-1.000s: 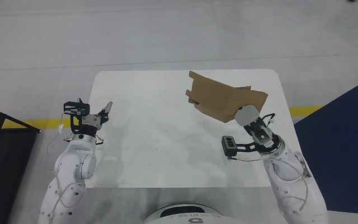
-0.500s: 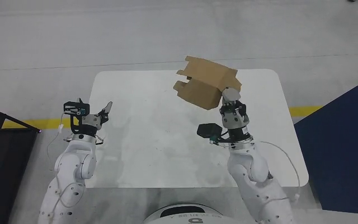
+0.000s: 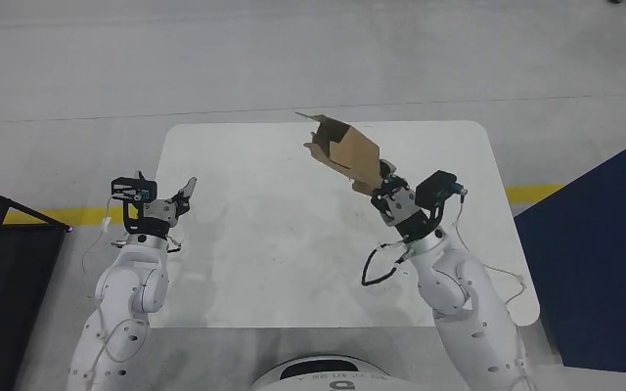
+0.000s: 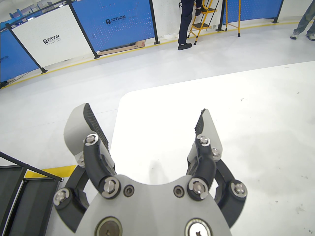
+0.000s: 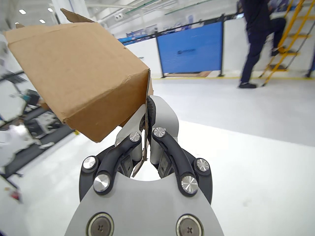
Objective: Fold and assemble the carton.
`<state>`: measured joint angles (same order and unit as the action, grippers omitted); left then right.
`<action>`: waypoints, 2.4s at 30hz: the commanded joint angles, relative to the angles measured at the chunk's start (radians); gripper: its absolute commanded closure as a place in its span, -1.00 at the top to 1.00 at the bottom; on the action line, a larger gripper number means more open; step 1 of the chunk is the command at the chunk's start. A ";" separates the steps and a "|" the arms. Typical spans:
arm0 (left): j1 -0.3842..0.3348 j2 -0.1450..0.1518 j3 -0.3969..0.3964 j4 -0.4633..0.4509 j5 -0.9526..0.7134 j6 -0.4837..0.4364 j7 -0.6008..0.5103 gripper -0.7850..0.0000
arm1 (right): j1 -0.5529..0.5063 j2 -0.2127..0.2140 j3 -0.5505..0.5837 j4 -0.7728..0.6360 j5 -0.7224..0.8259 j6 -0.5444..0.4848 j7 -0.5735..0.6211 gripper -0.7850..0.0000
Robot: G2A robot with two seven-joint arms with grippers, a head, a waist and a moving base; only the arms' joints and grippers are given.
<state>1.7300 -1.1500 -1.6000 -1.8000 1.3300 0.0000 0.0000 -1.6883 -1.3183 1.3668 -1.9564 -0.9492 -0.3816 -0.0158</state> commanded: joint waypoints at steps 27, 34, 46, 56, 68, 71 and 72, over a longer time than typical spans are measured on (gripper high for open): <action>0.000 0.000 0.000 0.000 0.000 0.000 0.000 1.00 | 0.027 0.022 -0.039 0.068 1.257 -0.116 0.586 -1.00; 0.000 0.000 0.000 0.000 0.000 0.000 0.000 1.00 | 0.035 0.029 -0.017 0.084 1.329 -0.114 0.619 -1.00; 0.000 0.000 0.000 0.000 0.000 0.000 0.000 1.00 | 0.033 0.035 0.000 0.051 1.165 -0.230 0.574 -1.00; 0.000 0.000 0.000 0.000 0.000 0.000 0.000 1.00 | 0.020 0.029 -0.042 0.038 0.731 -0.397 0.426 -1.00; 0.000 0.000 0.000 0.000 0.000 0.000 0.000 1.00 | 0.035 0.038 -0.034 0.058 0.681 -0.385 0.401 -1.00; 0.000 0.000 0.000 0.000 0.000 0.000 0.000 1.00 | 0.035 0.038 -0.034 0.058 0.681 -0.385 0.401 -1.00; 0.000 0.000 0.000 0.000 0.000 0.000 0.000 1.00 | 0.035 0.038 -0.034 0.058 0.681 -0.385 0.401 -1.00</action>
<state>1.7300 -1.1500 -1.6000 -1.8000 1.3300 0.0000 0.0000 -1.6538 -1.2807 1.3331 -1.8984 -0.2683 -0.7660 0.3850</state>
